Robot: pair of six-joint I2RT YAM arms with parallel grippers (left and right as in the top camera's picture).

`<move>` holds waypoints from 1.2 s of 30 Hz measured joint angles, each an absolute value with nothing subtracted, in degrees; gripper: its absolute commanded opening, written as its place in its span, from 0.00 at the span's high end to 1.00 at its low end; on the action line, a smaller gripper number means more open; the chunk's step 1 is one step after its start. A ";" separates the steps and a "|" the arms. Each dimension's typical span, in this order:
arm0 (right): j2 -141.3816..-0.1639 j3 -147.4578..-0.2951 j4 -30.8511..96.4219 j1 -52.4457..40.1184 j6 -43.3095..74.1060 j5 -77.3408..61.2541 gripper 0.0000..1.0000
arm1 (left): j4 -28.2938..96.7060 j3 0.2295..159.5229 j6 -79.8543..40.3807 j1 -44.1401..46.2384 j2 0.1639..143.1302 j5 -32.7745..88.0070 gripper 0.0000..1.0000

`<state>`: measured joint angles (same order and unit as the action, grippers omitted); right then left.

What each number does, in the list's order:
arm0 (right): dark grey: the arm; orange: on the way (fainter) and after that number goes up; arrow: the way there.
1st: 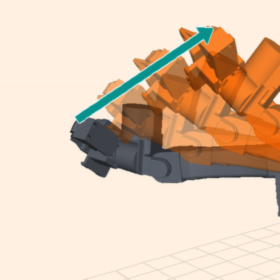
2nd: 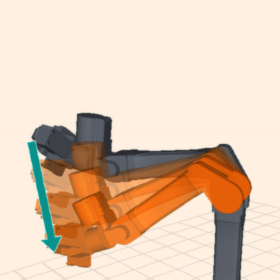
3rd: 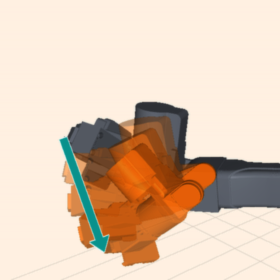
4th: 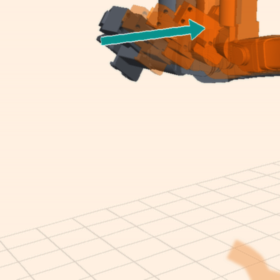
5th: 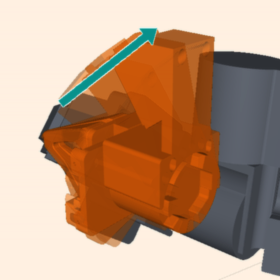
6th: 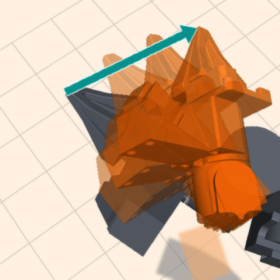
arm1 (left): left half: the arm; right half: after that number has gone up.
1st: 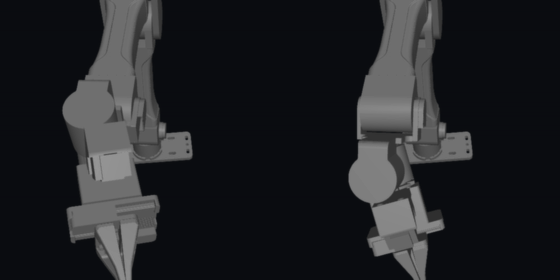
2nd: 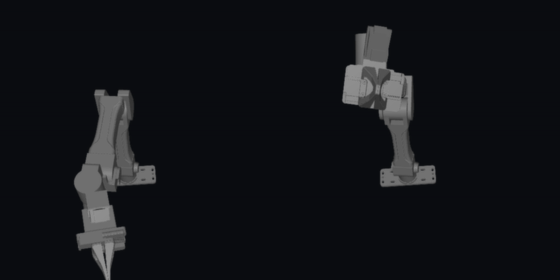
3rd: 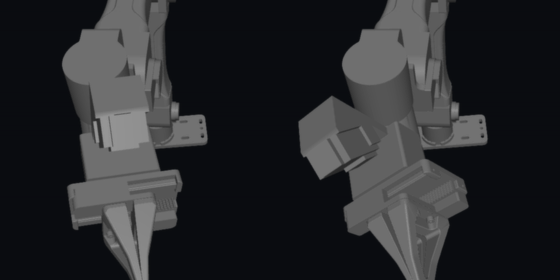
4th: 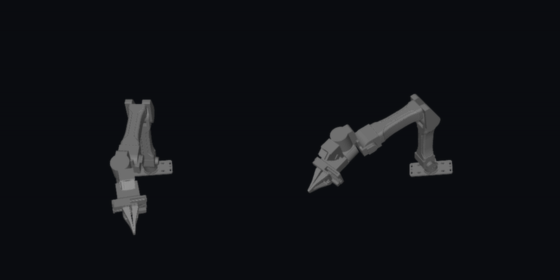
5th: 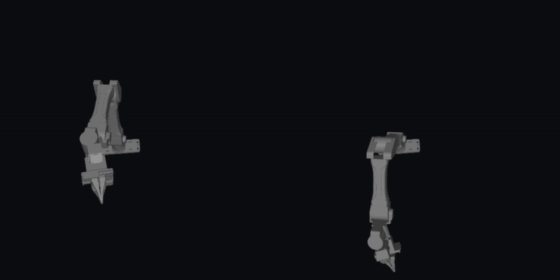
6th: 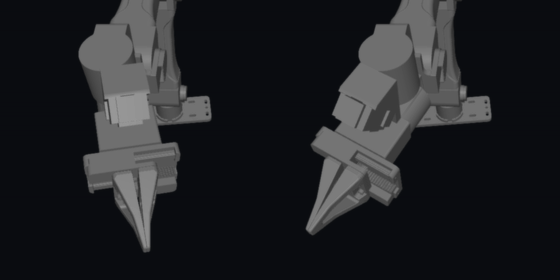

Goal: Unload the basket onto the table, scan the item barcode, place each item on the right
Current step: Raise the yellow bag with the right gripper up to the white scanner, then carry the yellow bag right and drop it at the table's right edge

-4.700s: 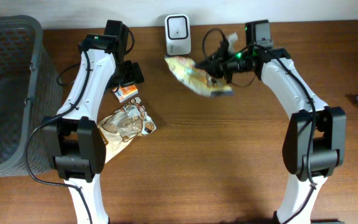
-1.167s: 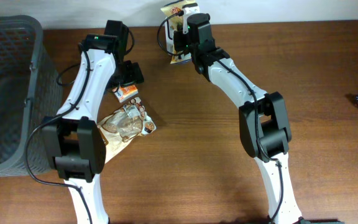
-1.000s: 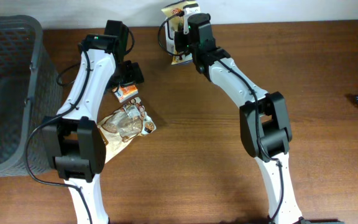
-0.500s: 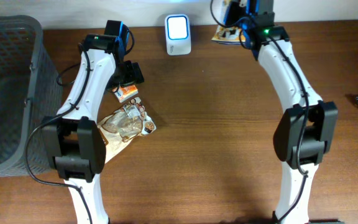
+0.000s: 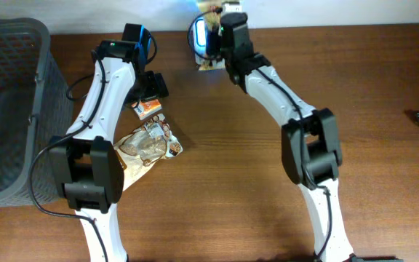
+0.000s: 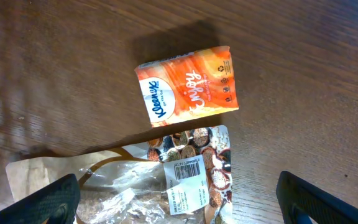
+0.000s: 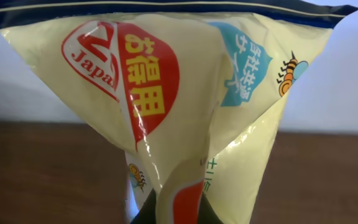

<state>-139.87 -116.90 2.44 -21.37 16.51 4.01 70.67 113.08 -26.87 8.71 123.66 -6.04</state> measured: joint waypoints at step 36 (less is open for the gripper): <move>-129.84 -117.73 44.75 21.65 19.70 11.77 0.96 | 70.67 113.08 -26.87 8.71 123.66 -6.04 0.01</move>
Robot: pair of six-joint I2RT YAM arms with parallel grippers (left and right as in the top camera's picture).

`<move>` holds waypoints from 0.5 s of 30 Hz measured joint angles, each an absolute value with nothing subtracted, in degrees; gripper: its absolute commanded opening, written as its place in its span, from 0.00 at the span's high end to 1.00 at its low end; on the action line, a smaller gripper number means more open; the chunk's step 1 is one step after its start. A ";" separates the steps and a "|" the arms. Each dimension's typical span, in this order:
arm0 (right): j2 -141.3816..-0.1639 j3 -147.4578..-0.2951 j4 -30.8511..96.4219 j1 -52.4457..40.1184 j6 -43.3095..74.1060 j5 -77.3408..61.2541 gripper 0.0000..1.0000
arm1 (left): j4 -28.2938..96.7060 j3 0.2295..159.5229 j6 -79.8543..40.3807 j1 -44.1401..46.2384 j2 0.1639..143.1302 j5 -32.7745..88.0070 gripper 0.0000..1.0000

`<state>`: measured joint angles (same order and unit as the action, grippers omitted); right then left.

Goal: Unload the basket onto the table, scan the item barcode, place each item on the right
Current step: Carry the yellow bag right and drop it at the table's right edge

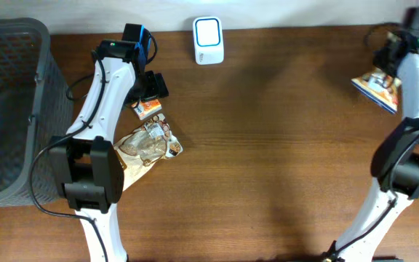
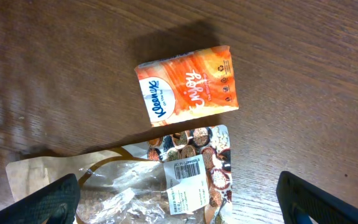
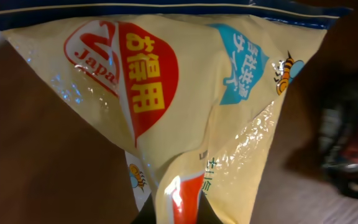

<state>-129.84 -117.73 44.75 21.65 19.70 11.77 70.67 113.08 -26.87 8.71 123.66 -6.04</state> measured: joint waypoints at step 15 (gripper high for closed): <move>-138.98 -117.69 34.48 30.35 19.53 9.72 0.88 | 70.67 113.08 -26.87 8.71 123.66 -6.04 0.01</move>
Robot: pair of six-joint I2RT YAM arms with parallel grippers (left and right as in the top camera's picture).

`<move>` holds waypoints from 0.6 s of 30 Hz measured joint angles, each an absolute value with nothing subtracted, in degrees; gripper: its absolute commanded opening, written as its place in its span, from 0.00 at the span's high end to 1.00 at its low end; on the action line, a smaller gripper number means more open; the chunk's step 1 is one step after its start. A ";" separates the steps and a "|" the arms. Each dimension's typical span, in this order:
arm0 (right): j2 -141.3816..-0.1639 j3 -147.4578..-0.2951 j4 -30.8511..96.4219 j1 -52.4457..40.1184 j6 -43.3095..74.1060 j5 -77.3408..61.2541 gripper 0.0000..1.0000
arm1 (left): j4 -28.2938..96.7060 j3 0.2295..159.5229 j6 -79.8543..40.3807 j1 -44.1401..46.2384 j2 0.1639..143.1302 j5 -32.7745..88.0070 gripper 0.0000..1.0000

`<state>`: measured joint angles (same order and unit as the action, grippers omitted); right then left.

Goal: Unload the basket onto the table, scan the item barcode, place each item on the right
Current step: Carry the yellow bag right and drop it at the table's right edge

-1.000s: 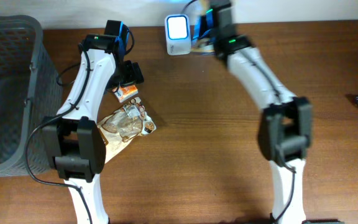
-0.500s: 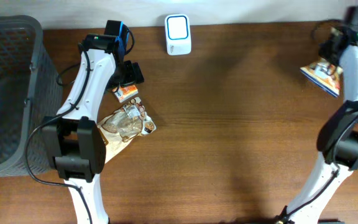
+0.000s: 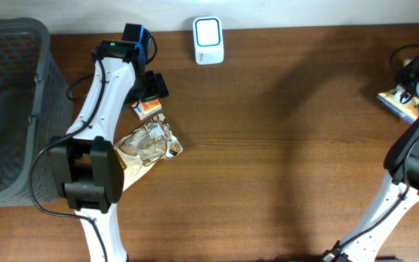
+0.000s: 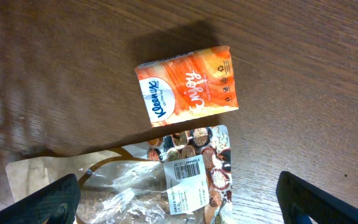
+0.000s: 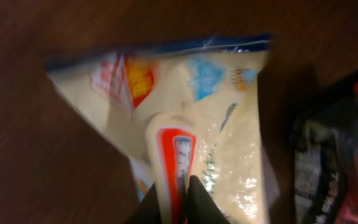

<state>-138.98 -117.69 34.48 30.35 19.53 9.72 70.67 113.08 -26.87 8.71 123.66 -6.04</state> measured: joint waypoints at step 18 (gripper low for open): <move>-136.42 -117.73 38.48 33.52 15.35 8.86 0.43 | 70.67 113.08 -26.87 8.71 123.66 -6.04 0.01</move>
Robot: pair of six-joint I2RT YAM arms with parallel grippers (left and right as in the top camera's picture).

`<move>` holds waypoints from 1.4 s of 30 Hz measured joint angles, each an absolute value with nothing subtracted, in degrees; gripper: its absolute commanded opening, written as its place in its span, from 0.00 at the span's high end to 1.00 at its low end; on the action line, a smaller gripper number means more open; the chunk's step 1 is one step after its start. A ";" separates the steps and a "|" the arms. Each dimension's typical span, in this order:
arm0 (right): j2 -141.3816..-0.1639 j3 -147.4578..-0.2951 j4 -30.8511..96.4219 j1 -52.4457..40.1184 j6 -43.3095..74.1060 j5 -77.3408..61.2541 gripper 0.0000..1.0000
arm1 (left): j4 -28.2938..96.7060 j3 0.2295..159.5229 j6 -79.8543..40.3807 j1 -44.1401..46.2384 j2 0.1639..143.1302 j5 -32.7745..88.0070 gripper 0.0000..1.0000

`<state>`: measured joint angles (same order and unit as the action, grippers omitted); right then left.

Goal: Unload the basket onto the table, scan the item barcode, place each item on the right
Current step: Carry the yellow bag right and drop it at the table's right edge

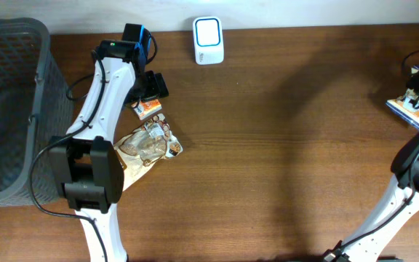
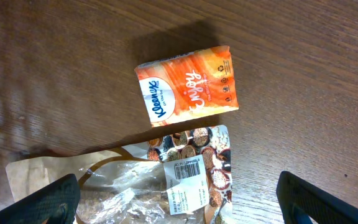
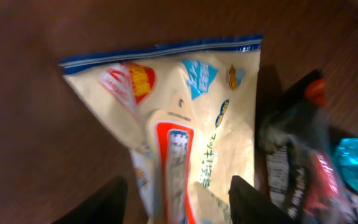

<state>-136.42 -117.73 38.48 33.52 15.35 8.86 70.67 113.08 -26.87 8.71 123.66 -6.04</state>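
The cream bag (image 3: 191, 124) with Japanese print and a blue top strip lies flat on the wooden table at the far right (image 1: 410, 103). My right gripper (image 3: 182, 202) is open over its lower end, one finger on each side. The white barcode scanner (image 1: 208, 30) stands at the back edge, far from the bag. My left gripper (image 2: 179, 202) hangs open above a clear snack bag (image 2: 166, 186) with a barcode label. An orange Kleenex pack (image 2: 188, 87) lies just beyond that bag.
A grey mesh basket (image 1: 9, 109) fills the left side. Right of the cream bag lie a black and red packet (image 3: 297, 168) and something teal (image 3: 356, 162). The table's right edge is close to the right arm.
My right gripper was shut on the cream bag just above the table; now its fingers are apart and the bag rests on the table. The left arm has not moved.
My right gripper held the cream bag up at the scanner. Then it held the bag over the table's far right, then low beside the black packet. Now the bag lies there, let go. The left gripper stayed open over the snack bag throughout.
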 measured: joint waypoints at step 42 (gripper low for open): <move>-89.43 -124.99 95.98 8.58 13.72 -1.63 0.02 | 70.65 113.06 -26.87 8.71 123.66 -6.04 0.01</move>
